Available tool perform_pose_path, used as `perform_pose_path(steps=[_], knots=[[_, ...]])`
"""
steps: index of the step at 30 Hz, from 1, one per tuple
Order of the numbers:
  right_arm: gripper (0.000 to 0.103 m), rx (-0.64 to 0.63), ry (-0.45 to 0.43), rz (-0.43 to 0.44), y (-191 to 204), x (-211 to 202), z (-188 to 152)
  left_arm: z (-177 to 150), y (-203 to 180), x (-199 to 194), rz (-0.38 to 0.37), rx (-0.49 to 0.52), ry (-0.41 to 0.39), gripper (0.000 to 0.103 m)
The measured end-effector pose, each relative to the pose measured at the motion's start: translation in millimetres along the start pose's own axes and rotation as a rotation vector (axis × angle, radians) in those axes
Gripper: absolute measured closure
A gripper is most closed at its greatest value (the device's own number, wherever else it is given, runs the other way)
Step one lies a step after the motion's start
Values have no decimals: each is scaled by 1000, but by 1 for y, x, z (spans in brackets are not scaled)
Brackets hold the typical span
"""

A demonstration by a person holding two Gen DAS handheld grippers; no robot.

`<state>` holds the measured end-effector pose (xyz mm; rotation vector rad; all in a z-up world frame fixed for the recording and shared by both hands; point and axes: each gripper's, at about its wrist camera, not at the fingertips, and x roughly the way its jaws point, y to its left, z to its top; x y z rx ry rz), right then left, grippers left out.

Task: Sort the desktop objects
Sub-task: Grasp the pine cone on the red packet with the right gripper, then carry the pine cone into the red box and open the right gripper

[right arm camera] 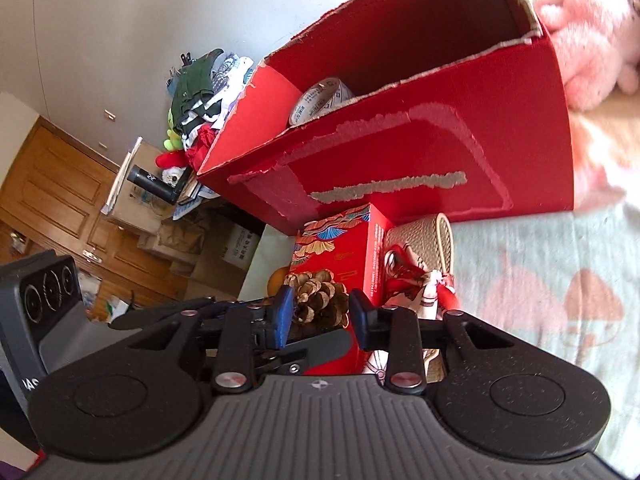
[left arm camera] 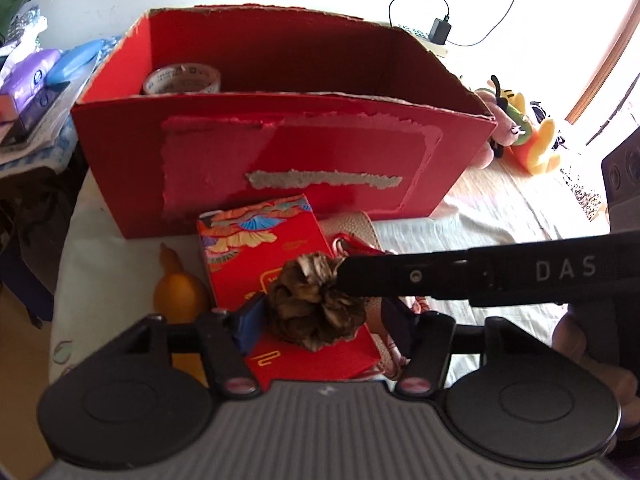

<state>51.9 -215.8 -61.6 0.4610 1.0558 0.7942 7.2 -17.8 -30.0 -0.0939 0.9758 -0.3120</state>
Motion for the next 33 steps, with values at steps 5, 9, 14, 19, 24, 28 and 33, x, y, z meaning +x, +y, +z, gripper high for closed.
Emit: perform_pose_path(steps=[5,9,14,19,24,28,33], knots=[[67,17,3,20,-2,0,1,0,2,0,7,13,0,47],[68,62,14,37,-9,-4,1,3,0,1,0,40,7,47],[71,87,-20,32,-12,-16,0,9,-8,-1,-35,96,4,48],[72,84,-103,8,-7,-43,0,24,-22,-10,-97,175,-26,48],[72,76,-215,-22,6,-71,9,49,-34,-23,-166,251,-83,48],[72,30,-305,-38,21,-86,28,79,-37,-36,-210,290,-145,48],[72,-56,-334,-67,34,-82,69,119,-33,-38,-191,316,-191,48]])
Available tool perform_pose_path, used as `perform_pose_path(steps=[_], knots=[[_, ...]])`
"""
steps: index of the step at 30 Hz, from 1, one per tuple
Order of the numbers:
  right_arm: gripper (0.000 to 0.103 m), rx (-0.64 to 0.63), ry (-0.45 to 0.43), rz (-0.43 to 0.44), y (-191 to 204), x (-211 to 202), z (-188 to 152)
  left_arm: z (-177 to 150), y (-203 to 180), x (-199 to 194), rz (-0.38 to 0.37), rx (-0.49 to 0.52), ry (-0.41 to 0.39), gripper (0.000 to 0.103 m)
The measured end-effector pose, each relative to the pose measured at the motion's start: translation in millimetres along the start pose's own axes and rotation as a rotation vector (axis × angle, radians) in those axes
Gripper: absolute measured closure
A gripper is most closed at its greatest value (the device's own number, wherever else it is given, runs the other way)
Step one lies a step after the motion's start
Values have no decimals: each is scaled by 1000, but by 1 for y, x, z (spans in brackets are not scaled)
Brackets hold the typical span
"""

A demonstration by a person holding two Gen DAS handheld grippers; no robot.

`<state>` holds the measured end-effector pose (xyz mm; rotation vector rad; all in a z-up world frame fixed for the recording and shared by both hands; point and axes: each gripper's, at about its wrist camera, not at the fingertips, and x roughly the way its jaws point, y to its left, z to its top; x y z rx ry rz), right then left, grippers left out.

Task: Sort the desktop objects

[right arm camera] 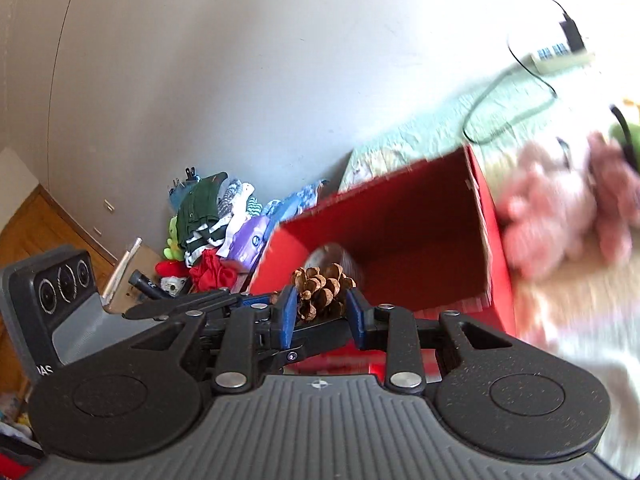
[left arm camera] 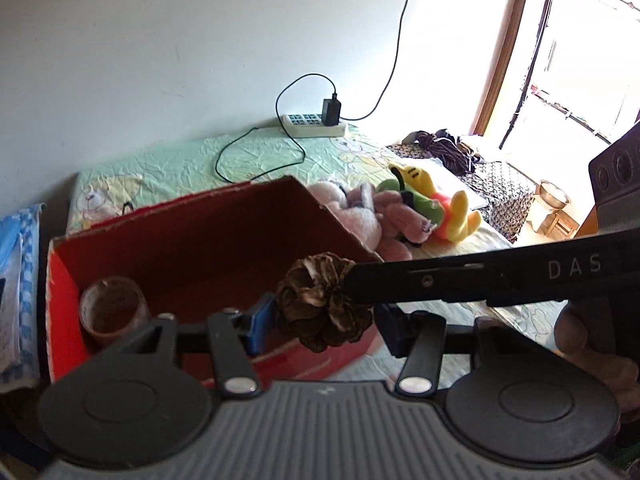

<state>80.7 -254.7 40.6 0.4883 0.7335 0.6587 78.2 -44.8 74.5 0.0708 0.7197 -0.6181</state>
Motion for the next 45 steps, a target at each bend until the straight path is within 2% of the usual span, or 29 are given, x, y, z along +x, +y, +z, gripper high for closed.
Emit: perform_pose_path(steps=[4,12,21,25,28,31,34,37,41,45], knots=[[72,-31,65,7,-1,33,29,18,27,17,32,-46,31,47],[73,-44,363,31,-17,123,60,13,80,62,156,-192,187,47],[77,-37,676,64,-28,207,56,-9,118,106,282,-309,420,47],[76,-42,760,85,-28,228,49,-13,130,118,302,-338,509,47],[74,-48,784,133,-26,232,49,-14,135,125,323,-318,555,47],[75,-44,814,165,-27,235,47,-18,138,132,304,-319,595,46],[75,-13,813,161,-33,235,48,-19,138,134,326,-305,601,37],[75,49,799,178,-44,231,51,-20,143,133,330,-317,597,36],[75,150,697,238,-62,218,58,-19,148,121,318,-351,559,42],[74,176,545,194,-70,204,65,-13,144,102,309,-361,482,43]])
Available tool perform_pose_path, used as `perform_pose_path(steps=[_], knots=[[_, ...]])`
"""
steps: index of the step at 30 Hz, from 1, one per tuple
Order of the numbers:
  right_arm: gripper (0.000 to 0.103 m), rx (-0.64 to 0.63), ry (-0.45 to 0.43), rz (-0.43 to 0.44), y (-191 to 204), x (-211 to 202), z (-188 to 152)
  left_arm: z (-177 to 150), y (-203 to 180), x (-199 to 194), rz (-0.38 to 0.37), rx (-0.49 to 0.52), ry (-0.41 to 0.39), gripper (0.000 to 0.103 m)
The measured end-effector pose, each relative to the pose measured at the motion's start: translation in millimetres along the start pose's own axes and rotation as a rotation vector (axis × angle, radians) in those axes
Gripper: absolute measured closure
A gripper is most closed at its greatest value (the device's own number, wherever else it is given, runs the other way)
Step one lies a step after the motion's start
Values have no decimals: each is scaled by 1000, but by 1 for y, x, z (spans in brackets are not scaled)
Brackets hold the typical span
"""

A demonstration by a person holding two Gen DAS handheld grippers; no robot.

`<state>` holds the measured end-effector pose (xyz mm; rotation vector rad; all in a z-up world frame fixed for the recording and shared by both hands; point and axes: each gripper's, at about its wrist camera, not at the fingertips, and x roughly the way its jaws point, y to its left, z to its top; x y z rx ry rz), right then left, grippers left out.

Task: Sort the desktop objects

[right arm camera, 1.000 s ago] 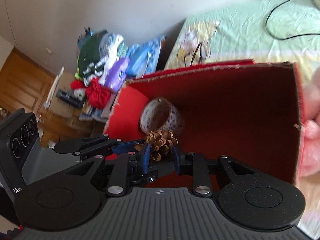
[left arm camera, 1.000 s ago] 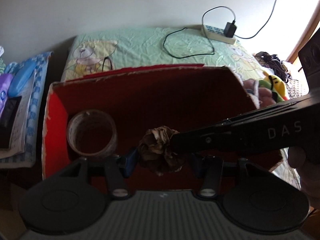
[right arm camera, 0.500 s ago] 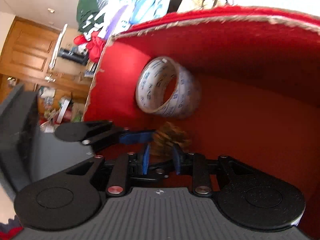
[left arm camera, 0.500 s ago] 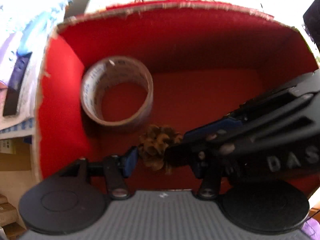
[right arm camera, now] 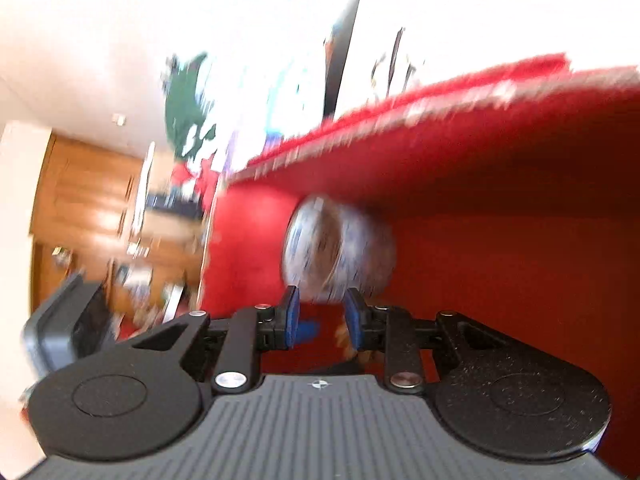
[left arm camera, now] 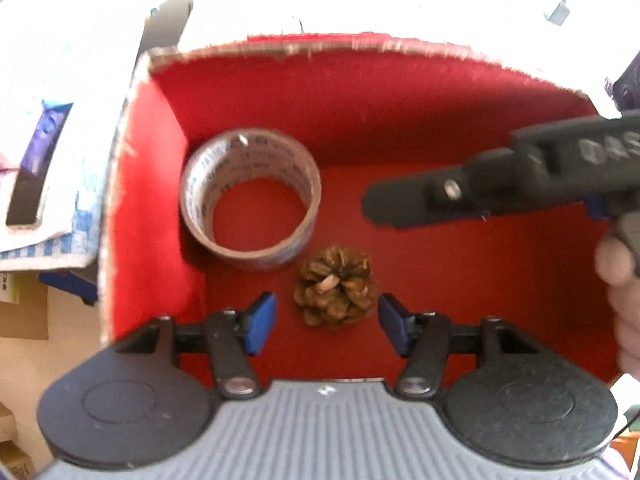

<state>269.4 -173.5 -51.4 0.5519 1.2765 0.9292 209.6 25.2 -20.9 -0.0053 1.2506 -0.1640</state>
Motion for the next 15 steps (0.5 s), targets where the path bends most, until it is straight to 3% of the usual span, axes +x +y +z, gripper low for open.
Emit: perform_pose_path(steps=[3,7,11,15], knots=[[74,-10,-42,-31,0,-3,-2,-2,-3,-13,2,4,-52,43],[74,7,-93,-60,-5,-8,1,3,-3,-21,-73,-15,-91,43],[74,17,-142,-94,-8,-10,0,13,-16,-14,-157,-17,-85,44],[74,27,-195,-84,-12,-15,6,23,-20,4,-242,-45,-23,45]])
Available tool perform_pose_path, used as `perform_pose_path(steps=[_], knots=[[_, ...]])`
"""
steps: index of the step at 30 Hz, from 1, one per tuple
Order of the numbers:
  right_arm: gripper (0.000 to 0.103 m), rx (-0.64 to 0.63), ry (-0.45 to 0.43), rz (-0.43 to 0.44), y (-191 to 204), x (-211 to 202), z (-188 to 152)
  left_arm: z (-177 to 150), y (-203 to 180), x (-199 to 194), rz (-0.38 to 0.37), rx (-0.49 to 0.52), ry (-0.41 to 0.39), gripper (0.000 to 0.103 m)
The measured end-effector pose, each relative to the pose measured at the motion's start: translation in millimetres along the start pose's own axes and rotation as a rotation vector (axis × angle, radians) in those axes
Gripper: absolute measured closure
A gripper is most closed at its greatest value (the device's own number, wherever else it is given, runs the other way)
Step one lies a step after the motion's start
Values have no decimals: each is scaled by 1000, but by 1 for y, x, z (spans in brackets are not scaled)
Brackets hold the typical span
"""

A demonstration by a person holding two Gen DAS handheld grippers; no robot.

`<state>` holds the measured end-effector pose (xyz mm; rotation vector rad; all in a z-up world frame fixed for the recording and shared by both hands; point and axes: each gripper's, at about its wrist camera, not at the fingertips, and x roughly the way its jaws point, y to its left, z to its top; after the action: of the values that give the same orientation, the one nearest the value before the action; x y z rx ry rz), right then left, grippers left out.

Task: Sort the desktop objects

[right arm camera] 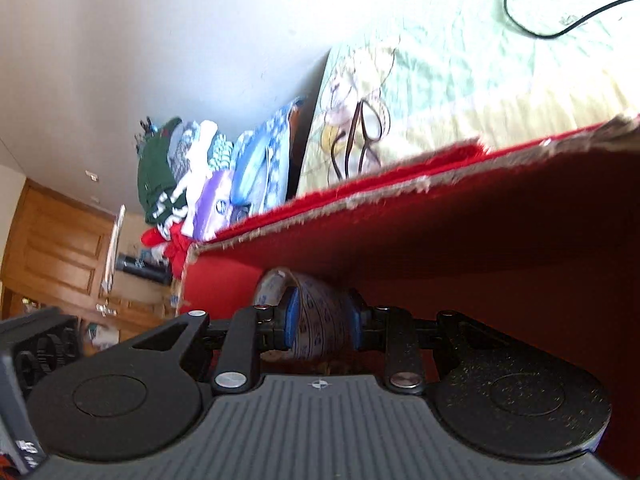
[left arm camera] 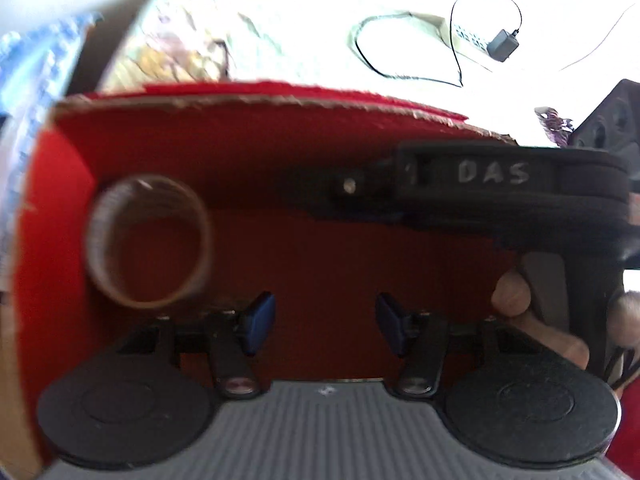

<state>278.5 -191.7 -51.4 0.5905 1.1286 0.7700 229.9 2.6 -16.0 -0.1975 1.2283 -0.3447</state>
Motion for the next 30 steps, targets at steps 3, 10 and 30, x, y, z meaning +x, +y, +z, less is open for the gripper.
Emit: perform_pose_path(steps=[3,10,30], knots=[[74,13,-19,10,-3,1,3,2,-3,9,32,-11,47,45],[74,-13,-20,-6,4,5,4,5,-2,14,102,2,93,44],[68,-23,16,-32,9,14,3,2,22,4,218,92,137,34]])
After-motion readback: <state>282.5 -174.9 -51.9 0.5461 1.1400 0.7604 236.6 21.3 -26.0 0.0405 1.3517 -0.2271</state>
